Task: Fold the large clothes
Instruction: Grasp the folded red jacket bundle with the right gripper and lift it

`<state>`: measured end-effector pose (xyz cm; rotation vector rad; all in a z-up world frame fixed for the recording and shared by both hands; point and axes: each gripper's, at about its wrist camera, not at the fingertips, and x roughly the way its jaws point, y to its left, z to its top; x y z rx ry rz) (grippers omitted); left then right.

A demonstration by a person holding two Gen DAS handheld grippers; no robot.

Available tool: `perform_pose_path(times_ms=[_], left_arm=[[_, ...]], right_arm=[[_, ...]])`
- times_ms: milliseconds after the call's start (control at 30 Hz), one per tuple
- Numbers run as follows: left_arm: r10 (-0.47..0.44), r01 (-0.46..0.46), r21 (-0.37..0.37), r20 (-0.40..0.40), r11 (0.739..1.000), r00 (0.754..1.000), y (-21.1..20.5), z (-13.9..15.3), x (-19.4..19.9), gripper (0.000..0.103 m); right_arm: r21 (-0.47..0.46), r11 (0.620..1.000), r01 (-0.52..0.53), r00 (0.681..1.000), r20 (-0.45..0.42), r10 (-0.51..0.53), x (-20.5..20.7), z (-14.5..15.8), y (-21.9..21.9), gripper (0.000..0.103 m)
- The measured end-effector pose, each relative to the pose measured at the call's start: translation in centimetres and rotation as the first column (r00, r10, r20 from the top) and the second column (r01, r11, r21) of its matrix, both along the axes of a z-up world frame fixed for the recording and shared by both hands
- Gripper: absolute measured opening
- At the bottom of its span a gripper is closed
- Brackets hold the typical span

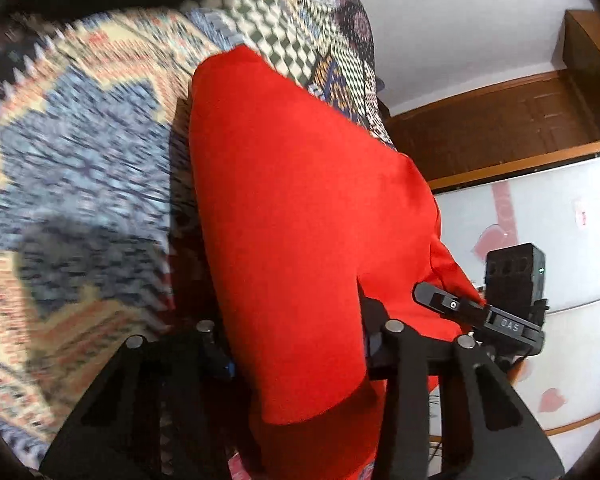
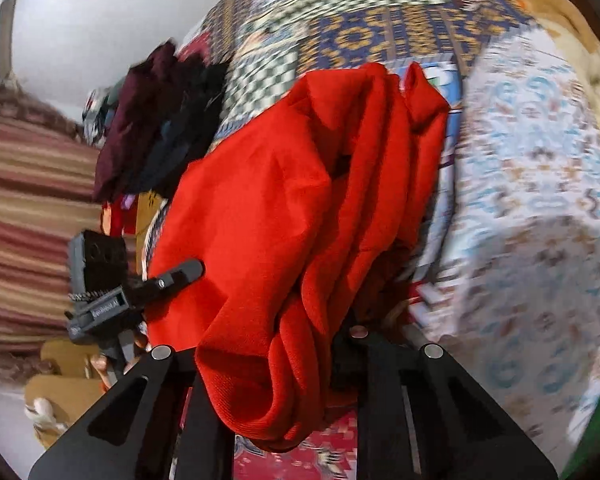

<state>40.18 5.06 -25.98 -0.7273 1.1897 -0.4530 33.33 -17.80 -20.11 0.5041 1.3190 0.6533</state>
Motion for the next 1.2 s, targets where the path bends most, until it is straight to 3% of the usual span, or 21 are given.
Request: perform_pose_path(times_ms=[167,267,333,400,700,933,1200], left_arm=[[0.032,-0.033,0.057,0.033,0.998,0.999,4.8,1.3,-2.4,0.040],[0.021,-0.023,0.092,0.022,0.996,1.000,6.8,1.2,-3.6,0.041],[0.025,-0.026,0.089,0.009,0.996,1.000,7.7,0.8,-4.0,0.044],[0.027,-0.027,0.078,-0.001,0.997,1.000,8.4,0.2,-4.2,0.047],[0.008,-0.008,0.120,0.003,0.993,1.000,7.3,-0.1,-3.3,0.062],[0.031,-0.029,0.109,-0.014,0.994,0.999,7.7,-1.2,-1.7,0.072],[0.034,-0.032,0.085,-0.017,0.996,0.999,7.7,-2.2,-0.4,0.075]], right_arm=[[-0.026,0.995,-0.092,0.995,0.036,0.093,-1.4,-0.3,4.5,0.017],[-0.113,0.986,-0.124,0.989,0.062,0.132,-1.7,-0.6,7.2,0.035],[-0.186,0.974,-0.132,0.987,0.066,0.146,-1.5,-0.8,8.0,0.055],[-0.235,0.963,-0.131,0.987,0.056,0.148,-1.1,-1.0,8.4,0.061],[-0.227,0.971,-0.078,0.997,0.005,0.082,3.5,-1.1,7.7,0.067],[-0.207,0.976,-0.068,0.996,-0.074,0.054,6.3,-3.6,8.4,0.078],[-0.139,0.988,-0.075,0.996,-0.063,0.066,7.8,-5.2,9.2,0.076]])
